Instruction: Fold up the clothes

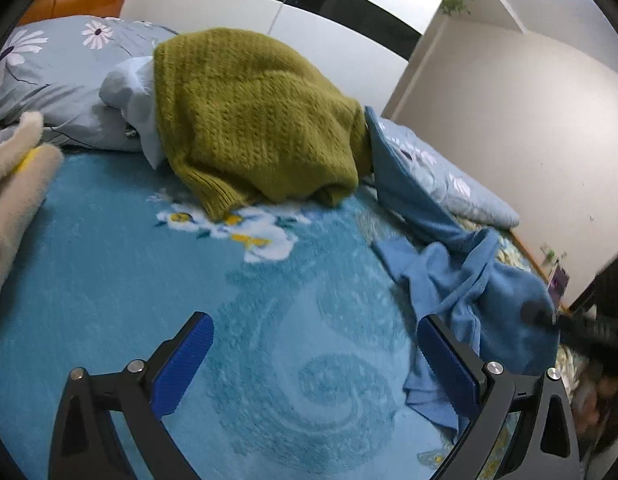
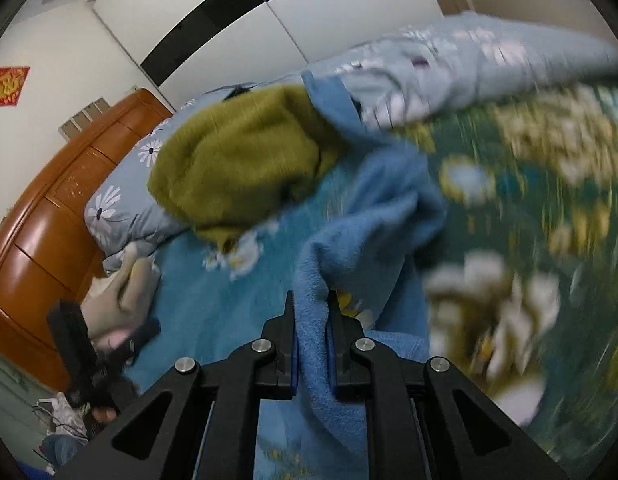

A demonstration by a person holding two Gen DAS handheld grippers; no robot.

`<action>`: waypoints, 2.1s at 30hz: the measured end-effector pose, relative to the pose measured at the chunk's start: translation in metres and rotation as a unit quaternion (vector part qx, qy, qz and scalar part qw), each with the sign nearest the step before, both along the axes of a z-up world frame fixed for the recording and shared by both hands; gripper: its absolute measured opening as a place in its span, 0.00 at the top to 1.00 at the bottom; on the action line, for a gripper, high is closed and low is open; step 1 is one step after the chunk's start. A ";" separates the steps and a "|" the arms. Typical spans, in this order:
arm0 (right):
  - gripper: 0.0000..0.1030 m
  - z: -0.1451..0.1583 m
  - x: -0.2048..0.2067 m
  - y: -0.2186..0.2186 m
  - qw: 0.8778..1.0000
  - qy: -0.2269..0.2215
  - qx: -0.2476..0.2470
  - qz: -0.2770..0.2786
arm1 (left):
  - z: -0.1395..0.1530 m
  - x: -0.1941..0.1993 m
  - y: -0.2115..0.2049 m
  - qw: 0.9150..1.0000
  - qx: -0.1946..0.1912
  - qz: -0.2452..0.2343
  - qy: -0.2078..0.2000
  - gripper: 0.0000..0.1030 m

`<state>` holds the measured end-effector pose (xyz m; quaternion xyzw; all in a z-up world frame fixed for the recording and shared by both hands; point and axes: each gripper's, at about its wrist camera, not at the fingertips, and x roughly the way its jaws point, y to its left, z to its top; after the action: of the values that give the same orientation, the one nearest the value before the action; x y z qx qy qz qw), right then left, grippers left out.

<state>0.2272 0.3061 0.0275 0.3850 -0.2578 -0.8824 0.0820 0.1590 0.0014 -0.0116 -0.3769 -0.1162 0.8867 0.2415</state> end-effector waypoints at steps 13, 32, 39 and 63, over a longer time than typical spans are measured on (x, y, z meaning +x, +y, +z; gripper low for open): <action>0.89 -0.046 0.069 -0.059 0.997 0.018 -0.039 0.062 | 0.022 0.028 0.044 0.998 -0.013 -0.055 0.019 0.00; 0.54 -0.035 0.150 0.028 0.991 0.052 -0.022 -0.123 | 0.031 0.027 0.194 0.973 -0.126 -0.186 0.057 0.09; 0.54 -0.048 0.169 0.059 0.982 0.045 -0.061 -0.172 | 0.032 0.011 0.201 0.979 -0.101 -0.174 0.023 0.61; 0.54 -0.061 0.142 0.040 0.989 0.027 -0.079 -0.122 | 0.144 0.029 -0.031 0.989 -0.013 -0.005 0.147 0.86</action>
<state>0.3695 0.3460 -0.0337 0.3194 -0.3697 -0.8725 0.0113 0.1879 -0.0295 0.1328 -0.2460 -0.0664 0.9327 0.2551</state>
